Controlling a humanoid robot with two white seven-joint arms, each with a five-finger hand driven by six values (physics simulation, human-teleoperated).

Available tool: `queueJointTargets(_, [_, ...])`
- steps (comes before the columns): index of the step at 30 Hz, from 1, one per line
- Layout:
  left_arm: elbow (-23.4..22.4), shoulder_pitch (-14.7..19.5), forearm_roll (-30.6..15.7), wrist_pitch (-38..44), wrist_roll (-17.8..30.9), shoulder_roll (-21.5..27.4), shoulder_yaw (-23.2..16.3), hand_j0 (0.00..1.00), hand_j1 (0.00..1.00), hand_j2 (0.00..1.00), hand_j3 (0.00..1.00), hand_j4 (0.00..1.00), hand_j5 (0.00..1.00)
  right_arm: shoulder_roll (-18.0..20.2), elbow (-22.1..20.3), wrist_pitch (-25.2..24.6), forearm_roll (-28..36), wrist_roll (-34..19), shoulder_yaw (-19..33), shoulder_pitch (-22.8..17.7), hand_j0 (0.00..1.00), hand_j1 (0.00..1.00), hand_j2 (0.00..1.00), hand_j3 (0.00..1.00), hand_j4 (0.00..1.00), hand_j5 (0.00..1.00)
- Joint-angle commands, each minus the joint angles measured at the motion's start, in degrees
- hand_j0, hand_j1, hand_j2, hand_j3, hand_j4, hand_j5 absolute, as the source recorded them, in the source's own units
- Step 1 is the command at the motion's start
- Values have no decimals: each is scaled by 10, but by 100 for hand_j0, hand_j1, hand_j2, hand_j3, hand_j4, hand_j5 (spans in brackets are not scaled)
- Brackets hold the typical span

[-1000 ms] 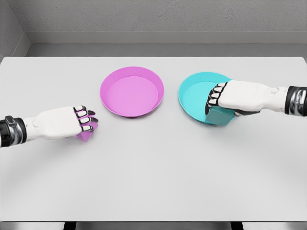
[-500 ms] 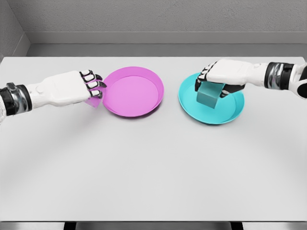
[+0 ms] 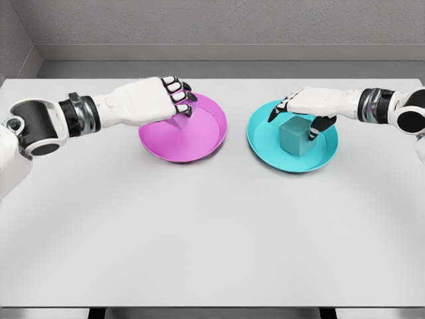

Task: Place the blocks in the corresponding plates according to their colors

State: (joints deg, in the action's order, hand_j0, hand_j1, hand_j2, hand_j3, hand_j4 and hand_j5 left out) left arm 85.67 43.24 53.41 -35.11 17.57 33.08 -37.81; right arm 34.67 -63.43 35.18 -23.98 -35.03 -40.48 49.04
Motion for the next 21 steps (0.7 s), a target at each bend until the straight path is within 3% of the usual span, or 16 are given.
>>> queueJointTargets(1, [-23, 1, -1, 1, -1, -21, -28, 40, 40, 40, 40, 40, 40, 0, 0, -2, 3, 0, 1, 0, 100, 100, 100, 100, 100, 100])
queueJointTargets(5, [-48, 15, -2, 1, -1, -29, -46, 41, 41, 41, 41, 41, 41, 8, -10, -2, 6, 0, 5, 2, 100, 100, 100, 100, 100, 100])
queueJointTargets(7, [-53, 19, -1, 1, -1, -33, -48, 45, 45, 45, 45, 45, 45, 20, -41, -2, 7, 0, 6, 2, 100, 100, 100, 100, 100, 100])
queueJointTargets(10, [-60, 26, -1, 1, -2, -34, -59, 70, 70, 70, 70, 70, 70, 53, -110, -2, 10, 0, 8, 1, 100, 100, 100, 100, 100, 100])
queueJointTargets(13, [-61, 27, 0, 1, -2, -33, -59, 99, 99, 99, 99, 99, 99, 66, -129, -2, 10, 0, 43, -6, 100, 100, 100, 100, 100, 100])
queueJointTargets(16, [-61, 27, 1, 1, -1, -32, -59, 100, 100, 100, 100, 100, 100, 89, -149, -2, 24, 0, 59, -11, 100, 100, 100, 100, 100, 100])
queueJointTargets(21, [-61, 26, -1, 1, -1, -32, -58, 100, 100, 100, 100, 100, 100, 120, -148, -2, 67, 0, 122, -66, 100, 100, 100, 100, 100, 100])
